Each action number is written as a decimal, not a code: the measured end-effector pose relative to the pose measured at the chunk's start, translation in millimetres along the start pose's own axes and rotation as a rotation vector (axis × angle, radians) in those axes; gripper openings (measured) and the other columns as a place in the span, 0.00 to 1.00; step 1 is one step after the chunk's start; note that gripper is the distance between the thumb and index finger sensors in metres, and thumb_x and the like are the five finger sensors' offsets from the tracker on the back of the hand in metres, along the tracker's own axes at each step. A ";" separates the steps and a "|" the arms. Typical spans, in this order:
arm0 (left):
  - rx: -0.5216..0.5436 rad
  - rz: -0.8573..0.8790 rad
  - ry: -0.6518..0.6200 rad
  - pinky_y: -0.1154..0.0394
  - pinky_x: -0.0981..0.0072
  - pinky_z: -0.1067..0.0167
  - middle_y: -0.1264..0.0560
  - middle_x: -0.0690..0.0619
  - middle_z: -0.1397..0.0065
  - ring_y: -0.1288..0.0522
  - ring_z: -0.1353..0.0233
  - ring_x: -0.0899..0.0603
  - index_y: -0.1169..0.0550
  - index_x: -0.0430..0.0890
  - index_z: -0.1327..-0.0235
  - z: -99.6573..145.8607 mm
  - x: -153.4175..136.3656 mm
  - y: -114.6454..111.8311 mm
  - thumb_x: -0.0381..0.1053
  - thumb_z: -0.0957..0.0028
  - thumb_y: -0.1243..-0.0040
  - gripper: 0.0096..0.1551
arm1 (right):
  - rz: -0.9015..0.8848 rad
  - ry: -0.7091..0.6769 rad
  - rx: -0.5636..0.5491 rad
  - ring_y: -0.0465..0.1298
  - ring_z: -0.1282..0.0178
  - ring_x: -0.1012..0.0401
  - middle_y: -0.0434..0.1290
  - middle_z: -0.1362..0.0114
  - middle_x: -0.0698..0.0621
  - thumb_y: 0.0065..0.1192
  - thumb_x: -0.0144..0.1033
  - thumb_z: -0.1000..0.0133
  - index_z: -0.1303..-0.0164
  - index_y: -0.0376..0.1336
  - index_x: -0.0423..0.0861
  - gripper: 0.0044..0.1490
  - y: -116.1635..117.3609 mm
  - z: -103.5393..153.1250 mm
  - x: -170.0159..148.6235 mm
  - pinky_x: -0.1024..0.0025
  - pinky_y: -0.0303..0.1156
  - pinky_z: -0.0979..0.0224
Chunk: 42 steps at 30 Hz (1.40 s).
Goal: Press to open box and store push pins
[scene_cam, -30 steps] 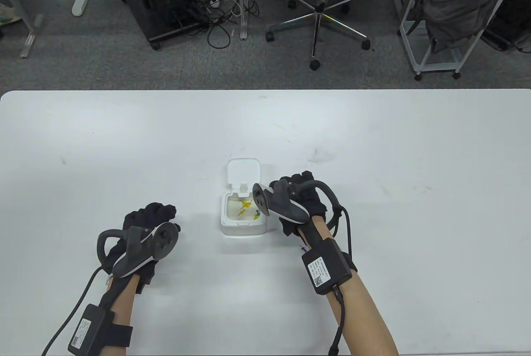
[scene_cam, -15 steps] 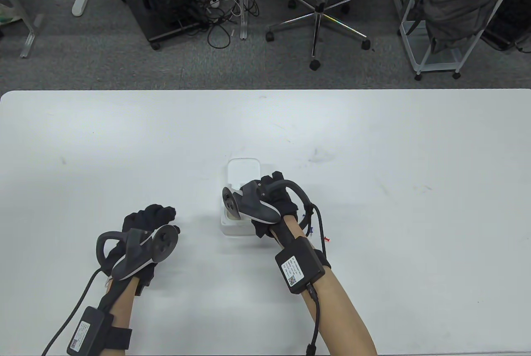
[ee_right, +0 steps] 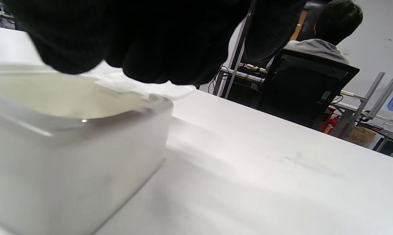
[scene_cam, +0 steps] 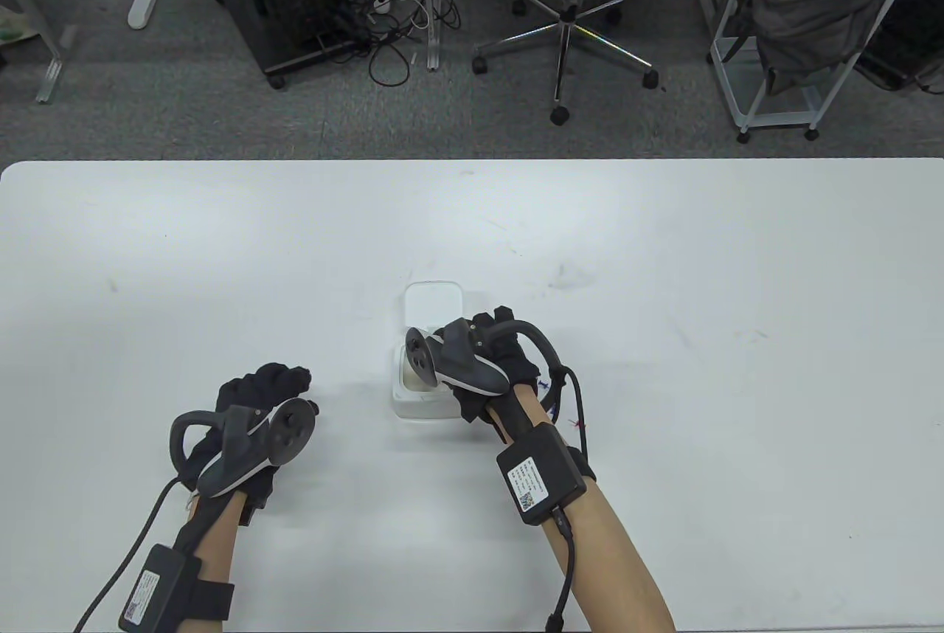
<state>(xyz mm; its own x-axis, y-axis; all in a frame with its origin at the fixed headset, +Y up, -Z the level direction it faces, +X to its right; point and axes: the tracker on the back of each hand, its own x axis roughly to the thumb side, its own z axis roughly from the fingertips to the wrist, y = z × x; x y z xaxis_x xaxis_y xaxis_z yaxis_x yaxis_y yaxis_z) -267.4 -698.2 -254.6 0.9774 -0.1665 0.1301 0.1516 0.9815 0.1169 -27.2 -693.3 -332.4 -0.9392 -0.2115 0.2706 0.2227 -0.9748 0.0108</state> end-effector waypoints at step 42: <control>-0.024 0.009 0.005 0.24 0.45 0.26 0.25 0.54 0.25 0.17 0.36 0.48 0.27 0.55 0.29 -0.7 0.3 -1.7 0.62 0.45 0.48 0.30 | 0.100 0.221 0.099 0.81 0.40 0.58 0.81 0.41 0.61 0.66 0.54 0.56 0.42 0.67 0.60 0.31 74.1 19.2 -79.1 0.42 0.66 0.19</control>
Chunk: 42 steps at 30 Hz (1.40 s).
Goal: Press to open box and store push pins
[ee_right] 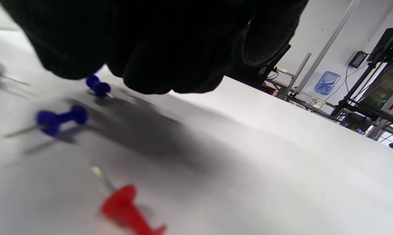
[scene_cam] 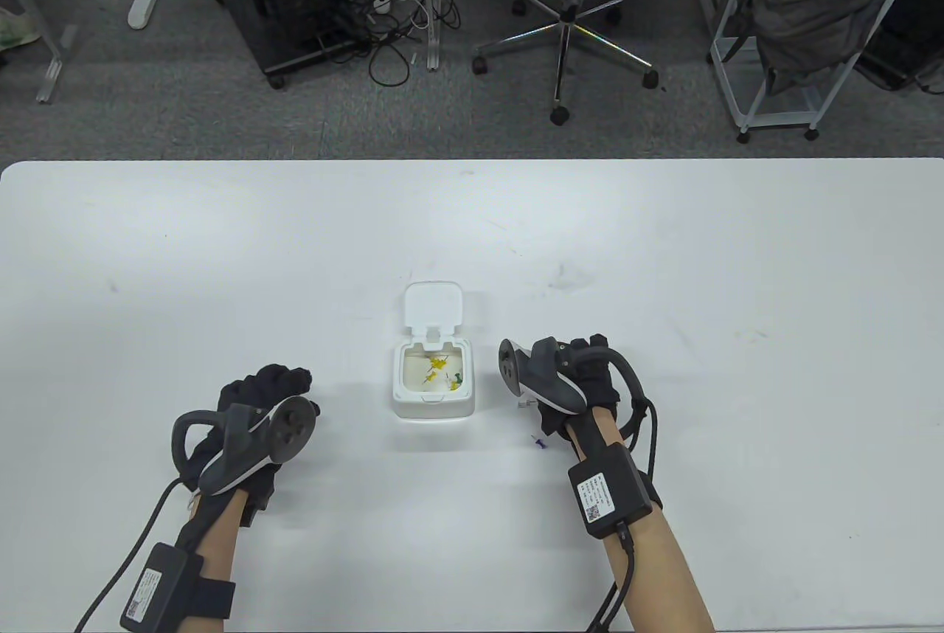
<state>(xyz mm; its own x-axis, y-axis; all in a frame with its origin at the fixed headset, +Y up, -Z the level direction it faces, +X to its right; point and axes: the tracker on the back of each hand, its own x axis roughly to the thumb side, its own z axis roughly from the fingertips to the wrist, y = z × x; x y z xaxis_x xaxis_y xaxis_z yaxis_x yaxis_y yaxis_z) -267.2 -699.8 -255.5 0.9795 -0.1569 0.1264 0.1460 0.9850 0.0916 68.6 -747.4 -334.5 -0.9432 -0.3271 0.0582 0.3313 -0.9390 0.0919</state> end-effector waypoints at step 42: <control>0.003 -0.007 -0.002 0.24 0.45 0.26 0.25 0.54 0.25 0.17 0.36 0.48 0.26 0.55 0.30 -1.0 -0.3 -1.1 0.62 0.45 0.47 0.30 | 0.022 -0.013 0.016 0.82 0.48 0.59 0.81 0.47 0.60 0.61 0.52 0.54 0.46 0.66 0.57 0.26 -24.3 4.9 0.5 0.48 0.71 0.22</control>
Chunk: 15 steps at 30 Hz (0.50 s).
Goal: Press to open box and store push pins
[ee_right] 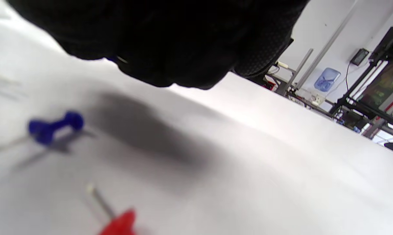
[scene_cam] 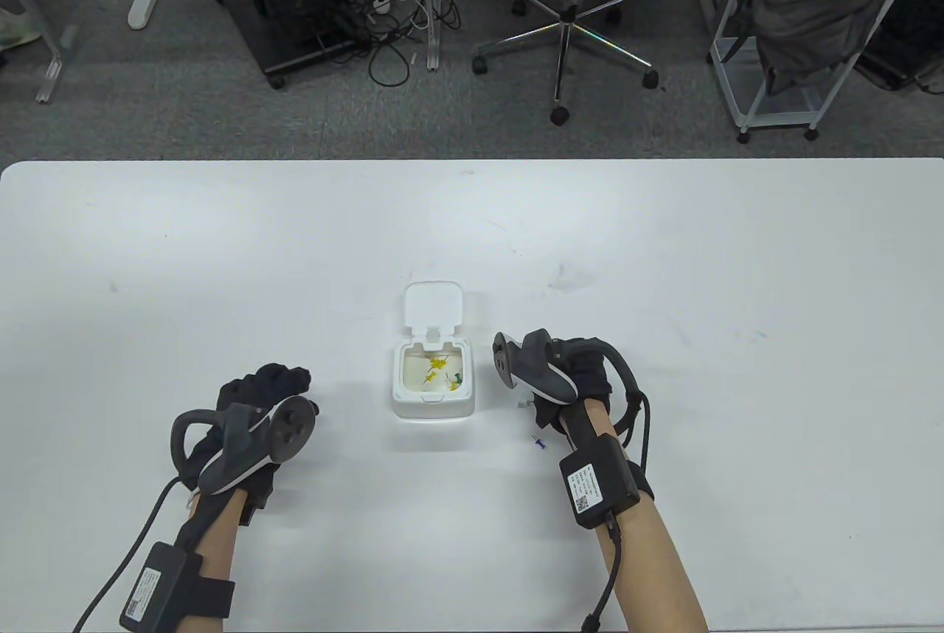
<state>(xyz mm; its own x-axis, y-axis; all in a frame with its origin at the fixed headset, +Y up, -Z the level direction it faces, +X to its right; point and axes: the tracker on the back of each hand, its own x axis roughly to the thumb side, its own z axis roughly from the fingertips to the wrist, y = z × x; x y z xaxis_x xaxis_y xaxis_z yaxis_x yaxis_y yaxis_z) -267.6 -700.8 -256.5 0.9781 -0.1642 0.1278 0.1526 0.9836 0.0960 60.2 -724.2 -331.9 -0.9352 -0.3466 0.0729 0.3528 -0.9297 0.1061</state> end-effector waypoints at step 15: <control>-0.005 0.001 -0.004 0.24 0.45 0.26 0.25 0.54 0.25 0.17 0.36 0.48 0.26 0.55 0.29 -0.6 0.9 -0.9 0.62 0.45 0.47 0.30 | -0.071 -0.110 -0.121 0.82 0.46 0.58 0.80 0.45 0.61 0.60 0.52 0.54 0.45 0.65 0.57 0.27 -51.7 8.1 25.8 0.46 0.69 0.21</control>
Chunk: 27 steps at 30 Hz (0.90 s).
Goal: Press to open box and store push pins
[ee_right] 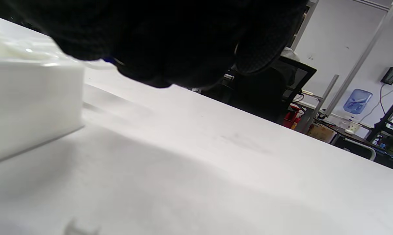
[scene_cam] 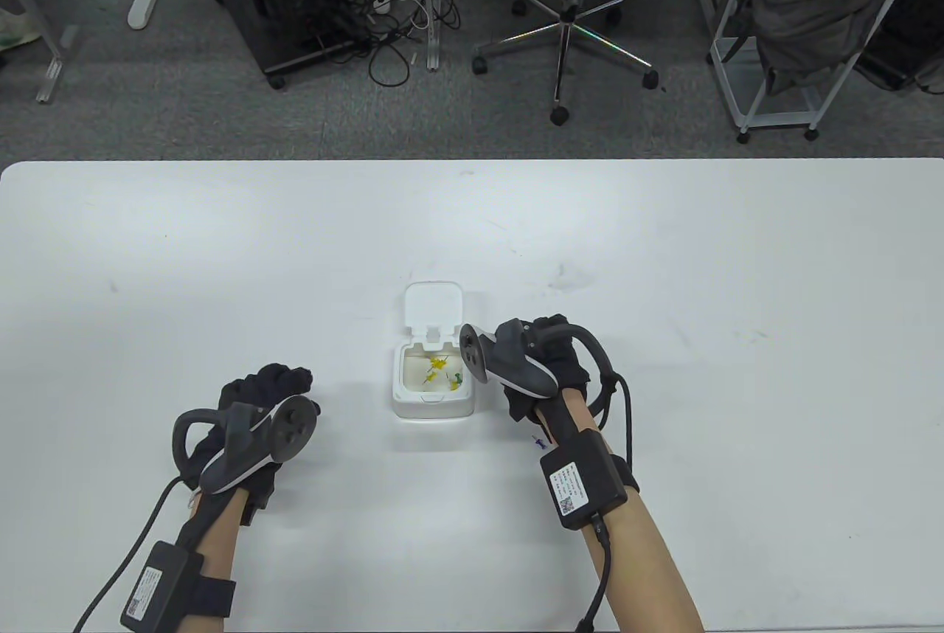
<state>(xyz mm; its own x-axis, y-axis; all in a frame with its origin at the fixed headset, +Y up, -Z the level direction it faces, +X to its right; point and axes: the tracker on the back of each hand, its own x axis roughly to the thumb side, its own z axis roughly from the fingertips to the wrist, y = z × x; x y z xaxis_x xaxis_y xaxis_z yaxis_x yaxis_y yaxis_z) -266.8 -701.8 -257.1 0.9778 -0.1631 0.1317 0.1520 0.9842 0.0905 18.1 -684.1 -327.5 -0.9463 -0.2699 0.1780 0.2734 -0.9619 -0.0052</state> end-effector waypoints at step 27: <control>0.006 -0.002 -0.005 0.24 0.45 0.26 0.24 0.54 0.25 0.17 0.36 0.48 0.26 0.56 0.30 0.0 0.4 -0.7 0.62 0.45 0.47 0.30 | -0.033 -0.118 -0.031 0.80 0.37 0.58 0.78 0.38 0.61 0.61 0.55 0.55 0.41 0.64 0.59 0.30 -18.3 -10.7 63.0 0.43 0.67 0.20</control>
<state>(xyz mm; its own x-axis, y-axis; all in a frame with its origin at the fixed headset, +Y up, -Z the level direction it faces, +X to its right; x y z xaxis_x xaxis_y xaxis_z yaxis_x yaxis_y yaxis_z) -266.5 -702.6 -257.1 0.9767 -0.1658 0.1366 0.1534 0.9834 0.0969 -48.4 -683.9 -326.7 -0.9271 -0.2331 0.2935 0.2356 -0.9715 -0.0271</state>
